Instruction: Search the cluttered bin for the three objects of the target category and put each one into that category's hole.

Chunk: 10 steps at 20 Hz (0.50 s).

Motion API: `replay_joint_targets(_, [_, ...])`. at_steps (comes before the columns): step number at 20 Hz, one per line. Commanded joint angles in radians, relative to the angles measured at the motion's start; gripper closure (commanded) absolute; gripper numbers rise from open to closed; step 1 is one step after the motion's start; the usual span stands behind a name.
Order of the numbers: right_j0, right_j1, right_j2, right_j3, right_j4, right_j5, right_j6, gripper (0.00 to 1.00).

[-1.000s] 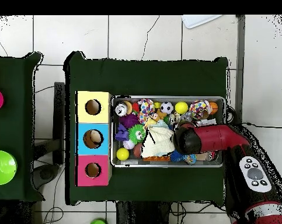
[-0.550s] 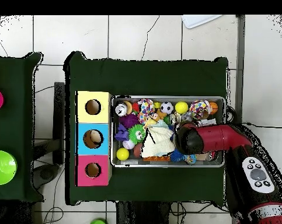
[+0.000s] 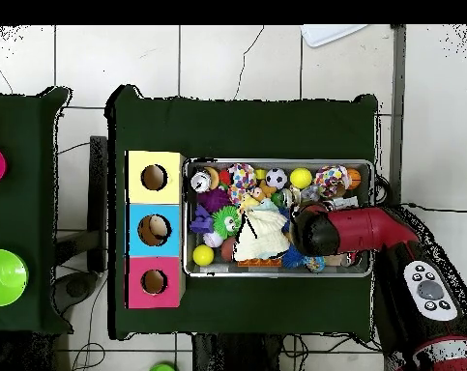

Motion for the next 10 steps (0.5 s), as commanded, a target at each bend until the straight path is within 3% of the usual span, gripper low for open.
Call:
replay_joint_targets(1, [0.000, 0.084, 0.109, -0.098, -0.066, 0.012, -0.196, 0.00])
replay_joint_targets(10, [0.017, 0.084, 0.096, -0.103, -0.079, -0.002, -0.180, 0.00])
